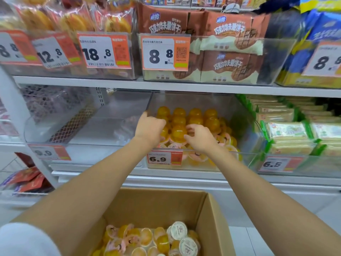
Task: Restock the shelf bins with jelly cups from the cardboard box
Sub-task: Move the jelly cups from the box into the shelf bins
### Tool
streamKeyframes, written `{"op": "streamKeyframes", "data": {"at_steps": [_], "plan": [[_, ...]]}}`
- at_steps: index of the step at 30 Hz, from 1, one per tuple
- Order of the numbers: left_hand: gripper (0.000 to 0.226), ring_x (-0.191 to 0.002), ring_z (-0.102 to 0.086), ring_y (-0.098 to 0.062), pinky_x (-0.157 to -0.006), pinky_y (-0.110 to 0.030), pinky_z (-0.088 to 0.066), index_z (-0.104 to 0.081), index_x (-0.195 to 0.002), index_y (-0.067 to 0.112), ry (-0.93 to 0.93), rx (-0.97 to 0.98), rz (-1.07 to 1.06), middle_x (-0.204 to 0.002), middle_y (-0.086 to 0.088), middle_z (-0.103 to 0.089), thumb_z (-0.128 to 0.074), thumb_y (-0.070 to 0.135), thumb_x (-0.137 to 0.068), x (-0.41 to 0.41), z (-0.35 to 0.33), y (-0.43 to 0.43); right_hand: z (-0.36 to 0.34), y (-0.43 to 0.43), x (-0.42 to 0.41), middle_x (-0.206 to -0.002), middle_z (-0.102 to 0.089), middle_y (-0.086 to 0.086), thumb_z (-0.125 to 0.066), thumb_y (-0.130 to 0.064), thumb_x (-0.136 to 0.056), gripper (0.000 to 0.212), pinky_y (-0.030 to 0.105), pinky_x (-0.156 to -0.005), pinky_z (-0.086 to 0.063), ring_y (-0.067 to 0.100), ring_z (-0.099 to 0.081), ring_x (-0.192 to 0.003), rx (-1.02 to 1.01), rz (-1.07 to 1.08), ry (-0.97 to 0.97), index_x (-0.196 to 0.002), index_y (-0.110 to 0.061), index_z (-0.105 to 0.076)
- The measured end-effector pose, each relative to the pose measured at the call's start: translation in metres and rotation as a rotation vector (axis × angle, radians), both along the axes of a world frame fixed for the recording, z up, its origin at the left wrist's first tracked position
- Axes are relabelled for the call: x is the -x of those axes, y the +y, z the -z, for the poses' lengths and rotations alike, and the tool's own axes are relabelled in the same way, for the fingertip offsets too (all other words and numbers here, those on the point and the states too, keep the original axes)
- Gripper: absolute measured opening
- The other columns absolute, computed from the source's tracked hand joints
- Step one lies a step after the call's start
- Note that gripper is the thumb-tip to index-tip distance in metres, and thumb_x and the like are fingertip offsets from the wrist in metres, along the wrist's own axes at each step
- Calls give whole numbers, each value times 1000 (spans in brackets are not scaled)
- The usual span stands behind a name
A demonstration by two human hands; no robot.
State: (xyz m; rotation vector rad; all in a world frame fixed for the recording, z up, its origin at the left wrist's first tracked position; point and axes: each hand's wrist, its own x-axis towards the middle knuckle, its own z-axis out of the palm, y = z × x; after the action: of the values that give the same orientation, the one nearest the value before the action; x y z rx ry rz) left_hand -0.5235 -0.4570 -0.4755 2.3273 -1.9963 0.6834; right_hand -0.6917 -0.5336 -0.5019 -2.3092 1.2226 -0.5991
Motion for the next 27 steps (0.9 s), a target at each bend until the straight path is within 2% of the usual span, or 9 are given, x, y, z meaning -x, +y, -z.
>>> {"op": "streamKeyframes", "data": {"at_steps": [3,7,10,12,19,20,23,25,27], "plan": [[18,-97,-58,-22,-103,-38,-32,-70,-101,27,190,128,128,-94,2,-71,-63,31,-86,-1,2,18,-2,23,5,-99,-71,2,-55,-15,-87,25,39,-81,-54,21,-63,-93,309,114,-123,-108,-16,-69],[11,-79,-55,-15,-77,-32,-44,-72,-78,24,657,409,232,-77,7,-70,-64,18,-75,14,12,75,13,71,4,-79,-65,0,-54,-12,-79,11,36,-65,-47,21,-56,-76,582,25,-246,-81,-13,-66],[12,-67,-51,-3,-64,-24,-40,-67,-79,25,892,299,106,-77,13,-63,-62,15,-76,16,39,117,37,110,-1,-87,-57,-1,-57,-8,-79,8,23,-58,-35,13,-50,-75,509,-12,-308,-83,-12,-63],[13,-67,-55,-2,-67,-26,-46,-66,-80,24,1001,129,15,-79,11,-64,-62,12,-77,6,65,144,57,132,-4,-91,-56,0,-59,-7,-81,8,25,-57,-40,14,-52,-76,486,-29,-278,-85,-10,-64],[13,-103,-61,-15,-91,-25,-48,-67,-92,20,1011,-446,-402,-104,2,-65,-57,15,-86,-47,181,226,166,182,-21,-100,-62,-6,-52,-16,-88,19,29,-78,-50,13,-61,-90,-136,-193,159,-98,-21,-68],[11,-102,-61,-14,-90,-22,-47,-65,-87,18,1023,-515,-469,-105,0,-65,-55,14,-87,-52,195,234,185,187,-24,-100,-64,-5,-52,-15,-88,20,29,-78,-51,15,-62,-91,-220,-203,218,-98,-21,-68],[23,-83,-67,-16,-64,-16,-44,-52,-71,12,941,-686,-444,-88,-12,-68,-44,-1,-88,-63,240,252,238,201,-33,-90,-67,-4,-52,-13,-86,20,31,-73,-52,18,-64,-86,-428,-208,344,-94,-22,-68],[17,-107,-64,-23,-70,-20,-42,-65,-97,8,992,-757,-501,-113,-17,-67,-49,11,-96,-67,270,258,270,209,-40,-84,-64,-1,-51,-10,-86,19,30,-70,-51,21,-62,-80,-537,-212,406,-95,-19,-65],[30,-116,-59,-22,-78,-24,-41,-65,-115,13,993,-719,-508,-124,-7,-64,-50,32,-98,-68,293,264,299,216,-48,-89,-65,6,-50,-7,-87,19,35,-74,-52,26,-63,-85,-638,-199,421,-99,-14,-63]]}}
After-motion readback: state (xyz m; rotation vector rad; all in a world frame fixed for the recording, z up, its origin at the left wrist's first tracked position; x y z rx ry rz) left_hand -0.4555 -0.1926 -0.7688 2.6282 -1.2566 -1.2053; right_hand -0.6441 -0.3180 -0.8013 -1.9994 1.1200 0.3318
